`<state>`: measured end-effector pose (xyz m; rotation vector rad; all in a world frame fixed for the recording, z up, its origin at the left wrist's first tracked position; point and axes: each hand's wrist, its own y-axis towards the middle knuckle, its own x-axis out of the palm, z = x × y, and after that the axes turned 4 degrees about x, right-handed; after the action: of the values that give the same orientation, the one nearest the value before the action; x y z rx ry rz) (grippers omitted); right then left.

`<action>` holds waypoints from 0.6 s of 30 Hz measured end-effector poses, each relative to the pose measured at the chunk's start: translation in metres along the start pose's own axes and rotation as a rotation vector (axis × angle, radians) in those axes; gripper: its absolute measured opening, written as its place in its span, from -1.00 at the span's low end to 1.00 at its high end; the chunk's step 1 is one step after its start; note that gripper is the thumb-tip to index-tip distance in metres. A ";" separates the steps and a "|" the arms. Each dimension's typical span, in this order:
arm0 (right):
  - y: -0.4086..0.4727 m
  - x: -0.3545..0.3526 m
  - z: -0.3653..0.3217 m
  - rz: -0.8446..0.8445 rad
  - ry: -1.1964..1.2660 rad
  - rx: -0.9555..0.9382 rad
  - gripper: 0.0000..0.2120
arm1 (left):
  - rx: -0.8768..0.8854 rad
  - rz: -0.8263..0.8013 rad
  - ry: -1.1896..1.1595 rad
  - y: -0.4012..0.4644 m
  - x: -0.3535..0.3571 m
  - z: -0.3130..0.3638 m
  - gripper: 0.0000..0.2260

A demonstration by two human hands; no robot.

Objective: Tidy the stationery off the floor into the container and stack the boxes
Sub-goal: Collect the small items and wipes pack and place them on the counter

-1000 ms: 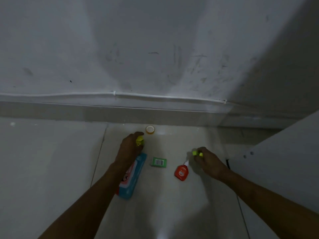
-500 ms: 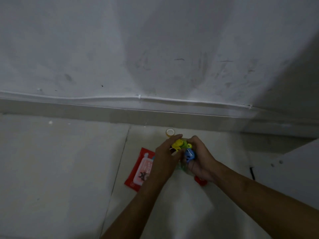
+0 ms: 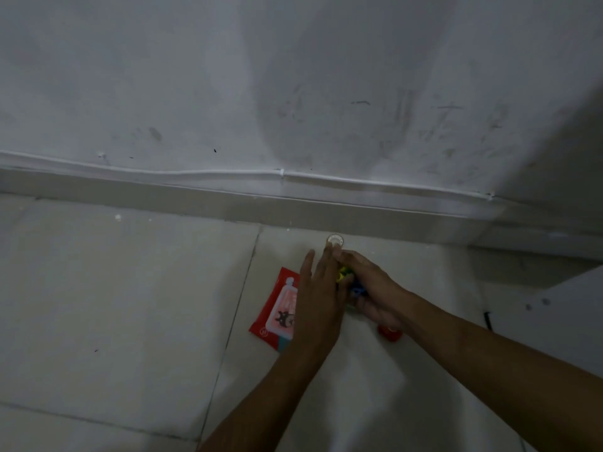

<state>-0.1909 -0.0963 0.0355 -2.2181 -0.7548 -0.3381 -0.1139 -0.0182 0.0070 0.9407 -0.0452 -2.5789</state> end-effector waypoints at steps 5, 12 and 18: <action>-0.006 -0.023 -0.003 0.042 -0.035 0.055 -0.83 | -0.033 -0.224 -0.010 -0.013 0.012 0.000 -0.39; -0.008 -0.034 0.002 0.050 -0.097 0.030 -0.83 | -0.119 -0.315 -0.026 -0.014 0.013 -0.003 -0.46; -0.011 -0.037 0.005 0.052 -0.289 0.034 -0.85 | -0.027 -0.415 0.160 -0.015 0.006 -0.013 -0.34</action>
<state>-0.2266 -0.1020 0.0222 -2.2762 -0.8448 0.0227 -0.1153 -0.0052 -0.0093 1.2548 0.2538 -2.8509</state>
